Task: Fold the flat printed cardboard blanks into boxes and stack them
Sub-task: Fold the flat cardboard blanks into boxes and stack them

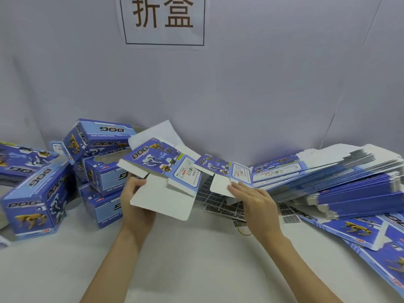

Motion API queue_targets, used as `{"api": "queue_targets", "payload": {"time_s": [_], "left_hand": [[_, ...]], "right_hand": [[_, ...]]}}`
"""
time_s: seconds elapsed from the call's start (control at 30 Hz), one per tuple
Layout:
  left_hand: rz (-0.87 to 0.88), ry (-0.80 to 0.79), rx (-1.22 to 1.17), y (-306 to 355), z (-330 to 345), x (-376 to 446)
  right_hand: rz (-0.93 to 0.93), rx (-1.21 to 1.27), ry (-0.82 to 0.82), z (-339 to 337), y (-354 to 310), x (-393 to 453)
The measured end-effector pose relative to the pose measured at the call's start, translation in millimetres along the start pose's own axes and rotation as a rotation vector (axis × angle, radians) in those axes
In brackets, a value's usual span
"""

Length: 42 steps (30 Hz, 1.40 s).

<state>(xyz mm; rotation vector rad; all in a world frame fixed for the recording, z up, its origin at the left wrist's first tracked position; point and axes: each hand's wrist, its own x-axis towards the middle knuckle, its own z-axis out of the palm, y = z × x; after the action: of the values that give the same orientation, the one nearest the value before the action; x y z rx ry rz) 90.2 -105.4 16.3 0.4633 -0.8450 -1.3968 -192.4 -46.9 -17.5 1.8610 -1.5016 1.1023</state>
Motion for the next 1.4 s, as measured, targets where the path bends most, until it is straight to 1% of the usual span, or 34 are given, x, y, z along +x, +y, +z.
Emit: {"api": "queue_targets", "payload": {"time_s": [0.1,0.2,0.23,0.3,0.33,0.4,0.43,0.47,0.5,0.53,0.57,0.67,0.7,0.77,0.83,0.87,0.93,0.97,1.0,1.07,1.13,1.17,1.23,1.3,1.33,1.37,1.4], "left_hand": [[0.077,0.004,-0.045,4.2,-3.4,1.9],[0.066,0.052,-0.087,8.9,-4.1,-0.4],[0.067,0.076,-0.093,8.0,-7.0,-0.4],[0.108,0.132,-0.088,6.0,-10.4,2.0],[0.113,0.159,-0.085,4.7,-11.0,3.6],[0.004,0.181,-0.087,1.6,-9.1,6.7],[-0.074,0.154,-0.061,-0.7,-8.9,8.5],[-0.141,0.118,-0.024,-1.5,-6.8,8.2],[-0.184,0.086,0.020,-3.7,-6.3,8.3],[-0.220,0.052,0.054,-4.8,-4.4,6.7],[-0.246,0.018,0.064,-6.2,-3.2,5.2],[-0.374,-0.091,0.104,-10.8,4.9,-2.8],[-0.416,-0.126,0.132,-13.6,5.0,-3.2],[-0.477,-0.237,0.234,-17.3,6.9,-4.2],[-0.520,-0.337,0.332,-19.6,9.3,-4.6],[-0.537,-0.331,0.350,-20.0,11.0,-4.1],[-0.489,-0.208,0.406,-20.0,11.4,1.1],[-0.444,-0.142,0.448,-20.3,9.9,4.1],[-0.400,-0.108,0.493,-20.5,8.2,5.4],[-0.351,-0.150,0.591,-22.0,5.2,3.9],[-0.392,-0.233,0.606,-25.0,4.1,1.0],[-0.393,-0.257,0.585,-25.6,5.0,-0.4],[-0.341,-0.245,0.545,-24.0,8.6,-1.8],[-0.272,-0.168,0.513,-18.0,11.3,-0.9],[-0.264,-0.137,0.469,-15.9,12.2,-0.3],[-0.269,-0.127,0.409,-13.0,12.9,-0.9],[-0.267,-0.143,0.339,-10.8,11.7,-1.2]], "right_hand": [[0.116,0.070,0.028,8.1,1.5,-9.8],[0.323,0.217,0.071,11.6,6.1,-17.9],[0.355,0.218,0.069,12.1,6.6,-20.5],[0.309,0.180,0.035,10.8,4.3,-25.0],[0.271,0.178,-0.042,9.5,1.0,-25.9],[0.212,0.172,-0.312,6.6,-7.5,-25.3],[0.191,0.169,-0.449,5.5,-11.3,-25.0],[0.192,0.176,-0.550,5.0,-15.0,-24.1],[0.210,0.205,-0.601,5.5,-17.6,-21.7],[0.265,0.268,-0.598,3.6,-21.5,-17.0],[0.351,0.390,-0.549,1.7,-24.5,-12.3],[0.768,1.023,-0.283,-1.8,-29.6,1.7],[0.893,1.192,-0.207,-4.3,-32.8,5.8],[1.106,1.376,-0.092,-6.9,-37.3,7.3],[1.201,1.413,-0.011,-8.1,-35.3,5.5],[1.217,1.389,0.012,-9.9,-33.9,5.0],[1.215,1.347,0.036,-15.6,-29.1,5.0],[1.195,1.312,0.028,-18.6,-26.4,4.7],[1.167,1.274,0.001,-19.8,-23.7,3.5],[1.111,1.245,-0.093,-20.8,-26.1,0.7],[1.043,1.198,-0.198,-15.4,-32.8,-3.7],[1.003,1.157,-0.222,-12.6,-36.5,-4.7],[0.896,1.053,-0.197,-9.2,-41.1,-4.6],[0.748,0.864,-0.153,-7.8,-41.9,-4.1],[0.690,0.782,-0.148,-7.6,-42.3,-4.3],[0.648,0.745,-0.144,-7.7,-44.0,-5.3],[0.624,0.769,-0.154,-8.4,-47.2,-6.5]]}}
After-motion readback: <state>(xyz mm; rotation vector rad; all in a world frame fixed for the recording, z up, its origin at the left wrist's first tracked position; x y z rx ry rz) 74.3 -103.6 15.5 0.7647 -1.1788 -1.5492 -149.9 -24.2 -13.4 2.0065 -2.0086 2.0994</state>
